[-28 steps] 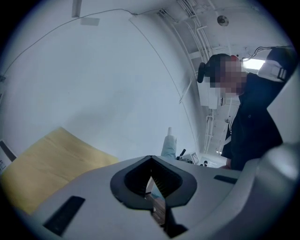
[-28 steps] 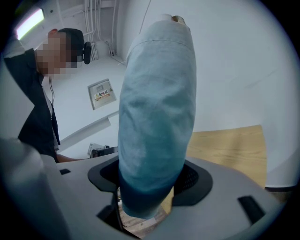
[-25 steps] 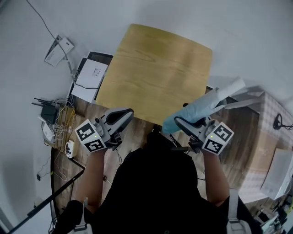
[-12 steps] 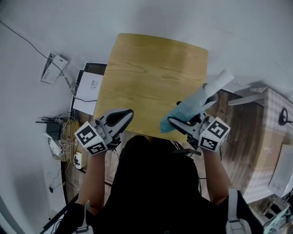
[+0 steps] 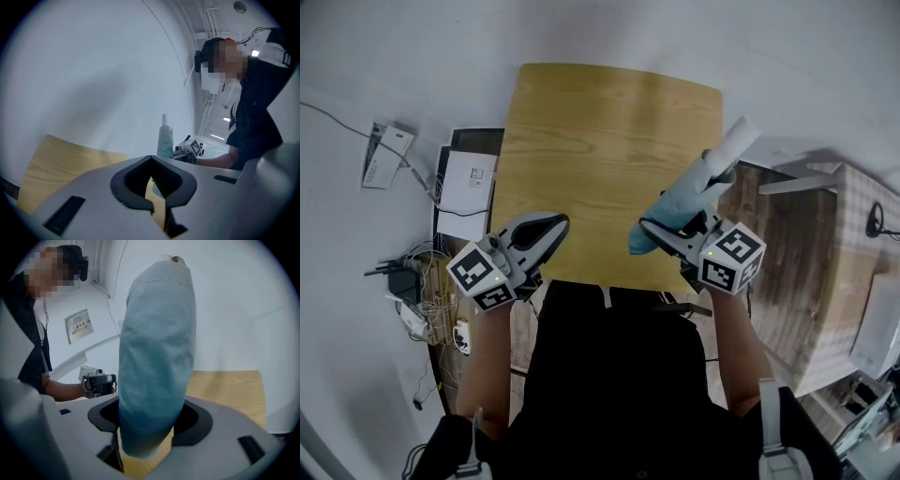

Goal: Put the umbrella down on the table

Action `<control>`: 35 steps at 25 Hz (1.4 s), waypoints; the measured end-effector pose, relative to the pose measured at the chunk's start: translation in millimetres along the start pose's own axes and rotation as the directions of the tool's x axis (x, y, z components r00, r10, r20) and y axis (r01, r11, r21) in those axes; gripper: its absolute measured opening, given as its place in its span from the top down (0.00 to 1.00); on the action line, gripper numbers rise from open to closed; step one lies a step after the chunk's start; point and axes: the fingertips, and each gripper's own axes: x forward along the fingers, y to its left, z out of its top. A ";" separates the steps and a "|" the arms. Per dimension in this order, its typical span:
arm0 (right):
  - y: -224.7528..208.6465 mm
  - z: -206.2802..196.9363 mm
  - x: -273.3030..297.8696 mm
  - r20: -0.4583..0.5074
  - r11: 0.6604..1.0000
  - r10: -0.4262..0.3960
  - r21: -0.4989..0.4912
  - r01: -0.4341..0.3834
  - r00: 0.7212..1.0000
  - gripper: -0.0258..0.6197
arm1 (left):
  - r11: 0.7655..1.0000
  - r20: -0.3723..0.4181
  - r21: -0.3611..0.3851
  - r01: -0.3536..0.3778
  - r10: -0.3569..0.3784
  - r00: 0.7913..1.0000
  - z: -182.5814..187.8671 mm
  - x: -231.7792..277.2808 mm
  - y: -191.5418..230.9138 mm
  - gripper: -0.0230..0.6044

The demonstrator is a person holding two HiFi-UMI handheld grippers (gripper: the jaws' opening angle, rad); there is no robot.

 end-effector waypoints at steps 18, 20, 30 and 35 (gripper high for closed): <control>-60.3 -30.8 130.4 -0.372 0.962 -0.266 -0.164 0.219 0.889 0.49 | 0.990 -0.111 -0.089 0.105 -0.115 0.987 -28.0 13.0 97.5 0.95; -69.5 -38.4 135.7 -0.409 0.952 -0.298 -0.189 0.239 0.863 0.49 | 0.988 -0.108 -0.104 0.112 -0.123 0.986 -30.4 13.6 100.8 0.95; -105.8 -66.4 146.6 -0.506 0.925 -0.377 -0.245 0.290 0.776 0.49 | 0.979 -0.100 -0.158 0.128 -0.144 0.984 -38.5 9.4 112.6 0.95; -109.8 -71.4 163.4 -0.508 0.928 -0.372 -0.238 0.288 0.777 0.49 | 0.977 -0.099 -0.173 0.122 -0.140 0.985 -42.9 6.5 118.6 0.95</control>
